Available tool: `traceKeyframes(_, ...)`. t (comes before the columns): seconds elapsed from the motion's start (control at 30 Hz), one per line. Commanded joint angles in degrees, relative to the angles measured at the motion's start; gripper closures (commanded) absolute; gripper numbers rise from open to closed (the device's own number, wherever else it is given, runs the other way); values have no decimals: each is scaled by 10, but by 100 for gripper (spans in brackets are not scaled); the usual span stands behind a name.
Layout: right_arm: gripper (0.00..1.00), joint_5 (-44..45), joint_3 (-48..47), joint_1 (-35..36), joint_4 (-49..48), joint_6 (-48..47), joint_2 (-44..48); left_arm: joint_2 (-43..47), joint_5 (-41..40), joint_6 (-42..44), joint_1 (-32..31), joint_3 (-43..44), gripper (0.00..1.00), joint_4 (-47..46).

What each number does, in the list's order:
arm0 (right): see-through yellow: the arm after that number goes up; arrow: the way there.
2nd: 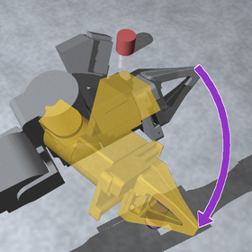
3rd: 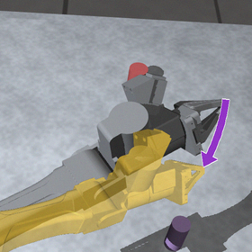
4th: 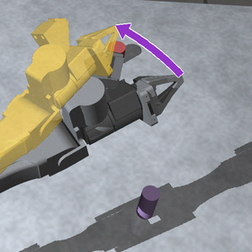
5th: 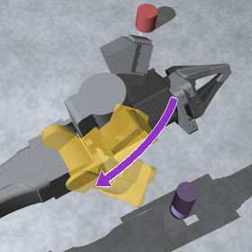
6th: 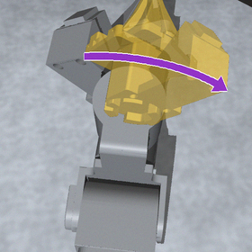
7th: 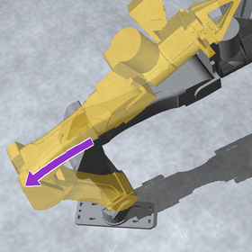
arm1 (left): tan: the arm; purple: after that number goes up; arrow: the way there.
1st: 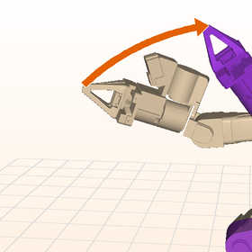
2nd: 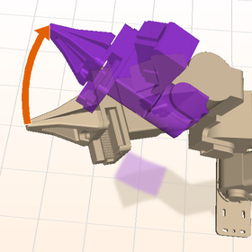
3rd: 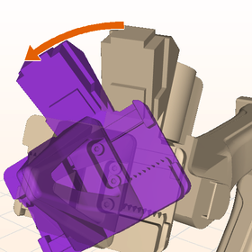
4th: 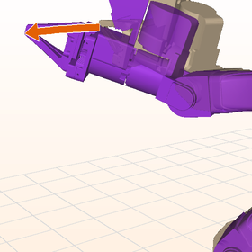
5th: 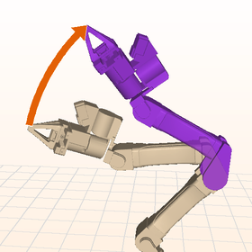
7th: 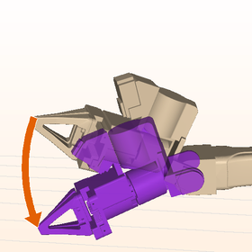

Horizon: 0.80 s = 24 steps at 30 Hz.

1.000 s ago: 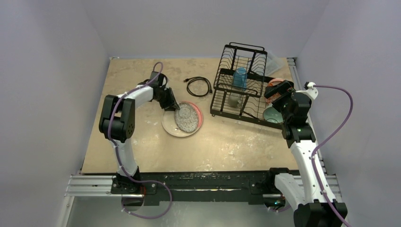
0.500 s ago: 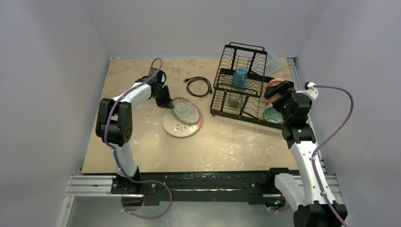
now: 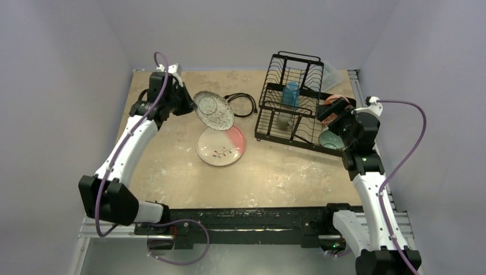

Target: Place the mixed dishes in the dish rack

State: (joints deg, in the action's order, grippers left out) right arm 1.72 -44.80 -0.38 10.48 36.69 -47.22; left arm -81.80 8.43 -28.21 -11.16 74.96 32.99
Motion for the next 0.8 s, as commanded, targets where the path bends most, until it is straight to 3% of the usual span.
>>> traceKeyframes(0.0, 1, -59, -30, -1, -45, -14, 4, 103, -21, 28, 5, -27, 100, -68)
traceKeyframes(0.27, 1, -185, -40, -1, -114, -1, 8, 211, 22, 27, 5, -97, 100, -159)
traceKeyframes(0.5, 1, -200, -71, 110, -164, -38, 27, 217, 106, 15, 8, -112, 100, -215)
traceKeyframes(0.63, 1, -224, -83, 178, -199, -39, -6, 213, 140, -2, 8, -126, 100, -250)
traceKeyframes(0.77, 2, -159, -68, 260, -226, -29, -51, 207, 173, -22, 10, -133, 100, -274)
